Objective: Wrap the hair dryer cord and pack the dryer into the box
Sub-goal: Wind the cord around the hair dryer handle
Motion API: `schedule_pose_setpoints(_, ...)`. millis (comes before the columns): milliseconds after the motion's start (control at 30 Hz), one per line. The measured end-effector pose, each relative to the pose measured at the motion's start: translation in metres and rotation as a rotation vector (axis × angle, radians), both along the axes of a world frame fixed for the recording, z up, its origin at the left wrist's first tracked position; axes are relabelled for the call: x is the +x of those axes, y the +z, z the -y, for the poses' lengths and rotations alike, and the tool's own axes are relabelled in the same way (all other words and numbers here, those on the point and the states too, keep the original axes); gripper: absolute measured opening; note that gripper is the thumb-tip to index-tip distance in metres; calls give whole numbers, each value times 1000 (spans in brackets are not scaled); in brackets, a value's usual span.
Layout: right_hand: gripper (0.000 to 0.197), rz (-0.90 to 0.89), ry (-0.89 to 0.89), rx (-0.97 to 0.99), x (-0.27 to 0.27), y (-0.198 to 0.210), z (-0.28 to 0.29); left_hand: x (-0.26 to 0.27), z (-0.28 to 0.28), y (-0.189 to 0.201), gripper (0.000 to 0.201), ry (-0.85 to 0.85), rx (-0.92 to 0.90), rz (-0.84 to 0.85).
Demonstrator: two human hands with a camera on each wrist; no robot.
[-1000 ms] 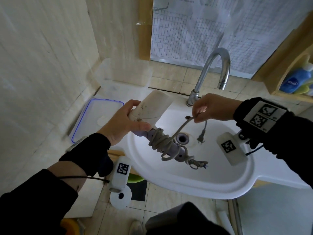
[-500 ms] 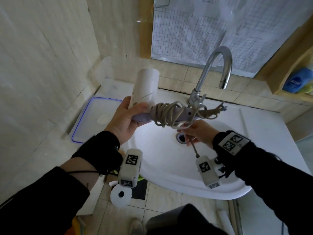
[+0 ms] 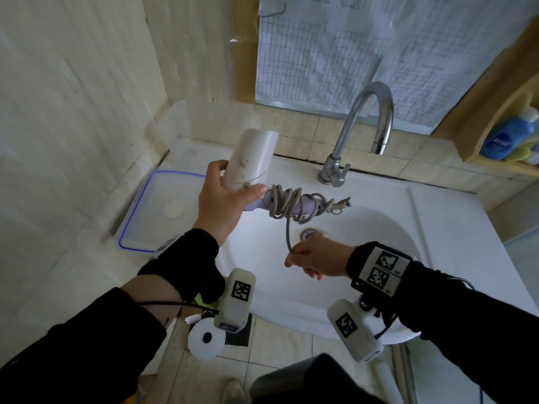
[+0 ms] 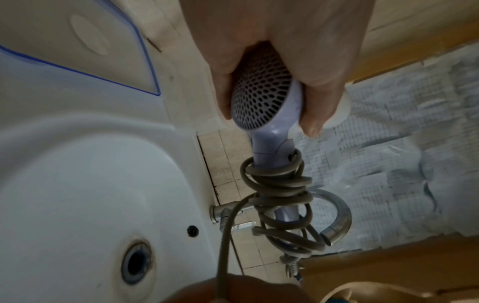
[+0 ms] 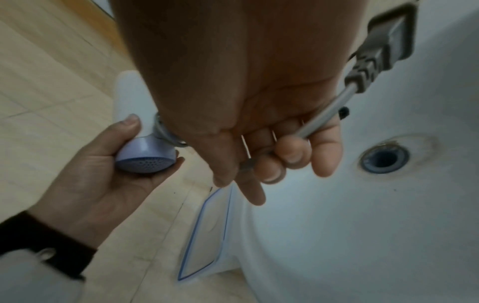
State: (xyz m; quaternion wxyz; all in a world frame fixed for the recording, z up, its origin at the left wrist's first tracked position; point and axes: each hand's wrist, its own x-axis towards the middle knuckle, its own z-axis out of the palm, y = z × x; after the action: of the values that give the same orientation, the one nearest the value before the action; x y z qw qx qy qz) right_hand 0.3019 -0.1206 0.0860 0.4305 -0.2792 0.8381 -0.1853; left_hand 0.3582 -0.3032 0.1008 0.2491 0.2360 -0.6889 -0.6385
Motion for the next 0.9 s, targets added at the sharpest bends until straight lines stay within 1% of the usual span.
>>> schedule_pose_setpoints(67,31,-28,25,9,5,4,-1,3,-1,-2,58,-2,-91,37)
schedule_pose_setpoints(167,31,-82,67,28,10,12,-1,8,-3,-5,57,-24,-177,74)
schedule_pose_setpoints(233,26,-139,125,49,12,18,-2,11,-6,-5,57,-43,-221,89)
schedule_pose_setpoints(333,20,-257,235,73,14,29,-4,13,-9,-5,60,-83,-273,110)
schedule_pose_setpoints(433,18,-400,338,120,12,44,-5,15,-10,-6,61,-134,-309,146)
schedule_pose_setpoints(500,24,-466,371,136,9,55,-5,17,-11,-6,59,-167,-341,145)
schedule_pose_setpoints(567,19,-533,382,132,6,65,-6,18,-13,-5,59,-204,-382,144)
schedule_pose_setpoints(700,21,-740,479,152,2,80,-8,18,-12,-3,59,-250,-396,152)
schedule_pose_setpoints(767,21,-832,505,120,-2,81,-10,19,-9,-2,59,-271,-376,157)
schedule_pose_setpoints(833,21,-874,463,59,-7,78,-14,20,-5,-3,60,-284,-329,163)
schedule_pose_setpoints(900,20,-877,387,29,-13,74,-16,22,-1,-4,65,-278,-266,160)
